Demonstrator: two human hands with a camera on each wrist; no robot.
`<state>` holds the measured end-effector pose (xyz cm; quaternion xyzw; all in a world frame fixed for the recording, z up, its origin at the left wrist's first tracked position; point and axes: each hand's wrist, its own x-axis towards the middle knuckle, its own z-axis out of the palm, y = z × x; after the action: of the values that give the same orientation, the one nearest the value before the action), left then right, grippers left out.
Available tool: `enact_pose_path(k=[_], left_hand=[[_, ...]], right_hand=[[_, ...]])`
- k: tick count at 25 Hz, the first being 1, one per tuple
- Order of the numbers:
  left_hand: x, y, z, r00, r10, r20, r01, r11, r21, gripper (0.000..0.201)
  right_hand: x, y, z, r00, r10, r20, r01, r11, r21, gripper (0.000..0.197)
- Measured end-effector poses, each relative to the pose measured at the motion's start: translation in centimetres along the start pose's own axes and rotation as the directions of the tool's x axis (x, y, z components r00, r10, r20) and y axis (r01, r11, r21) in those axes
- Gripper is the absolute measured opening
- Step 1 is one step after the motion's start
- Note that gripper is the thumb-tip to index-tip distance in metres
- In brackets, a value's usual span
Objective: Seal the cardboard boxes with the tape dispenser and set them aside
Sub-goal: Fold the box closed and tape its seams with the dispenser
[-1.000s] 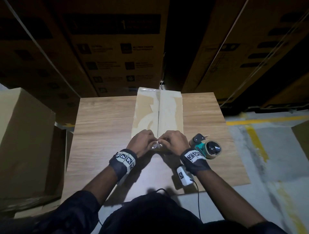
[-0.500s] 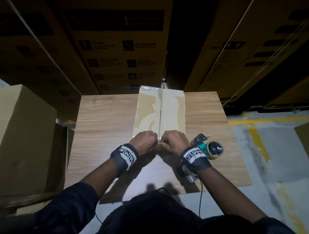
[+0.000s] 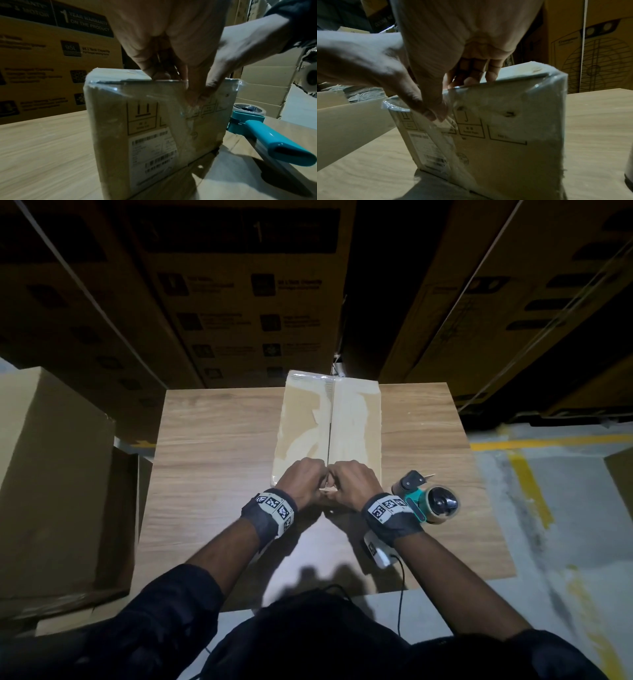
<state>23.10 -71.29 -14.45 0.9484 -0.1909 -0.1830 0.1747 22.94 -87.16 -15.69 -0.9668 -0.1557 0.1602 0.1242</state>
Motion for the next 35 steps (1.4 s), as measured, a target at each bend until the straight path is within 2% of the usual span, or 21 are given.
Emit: enact_pose_path(k=[7,11,13,17,19,24,28,32,35], left_hand=[[-0.7,-0.1,0.5,0.999,0.031,-0.031,-0.031,0.999,0.008,0.019],[-1.7,-1.7,0.2,0.994,0.106,-0.022,-0.107,0.993,-0.042,0.016],[-2.5,-3.4,-0.1,0.99,0.138,-0.041,-0.137,0.99,0.006,0.014],[-4.0,-7.5,-0.8,0.989,0.059,-0.139,-0.049,0.996,0.075,0.022],[-4.2,-8.5,-0.9,0.988,0.047,-0.144,-0.041,0.998,0.043,0.029],[-3.4,-9.2,-0.8,0.994,0.053,-0.1,-0.067,0.987,-0.147,0.034],[-2.5,-9.7,-0.9,0.999,0.043,-0.027,-0.047,0.988,-0.144,0.032],[-2.3,-9.6,-0.6,1.0,0.018,-0.005,-0.019,0.987,-0.157,0.04],[-3.1,-9.5,-0.4,0.995,-0.085,-0.046,0.065,0.943,-0.327,0.041]], right_hand=[[-0.5,0.4,0.5,0.999,-0.008,-0.033,0.007,1.0,-0.022,0.038],[-2.2,2.1,0.4,0.997,0.027,-0.072,-0.029,0.999,-0.016,0.031],[-3.2,3.5,0.3,0.995,0.055,-0.083,-0.056,0.998,-0.007,0.032],[-4.8,6.0,0.2,0.984,0.144,-0.109,-0.148,0.988,-0.033,0.033],[-5.1,6.8,0.3,0.981,0.159,-0.108,-0.163,0.986,-0.031,0.034],[-4.5,8.2,-0.2,0.999,0.03,0.03,-0.031,0.999,0.044,0.041],[-4.0,8.0,-0.4,0.997,-0.056,0.06,0.059,0.997,-0.053,0.042],[-4.1,7.5,-0.5,0.997,-0.051,0.051,0.054,0.997,-0.06,0.045],[-4.9,7.4,-0.8,0.999,0.022,0.023,-0.023,0.999,0.04,0.041]])
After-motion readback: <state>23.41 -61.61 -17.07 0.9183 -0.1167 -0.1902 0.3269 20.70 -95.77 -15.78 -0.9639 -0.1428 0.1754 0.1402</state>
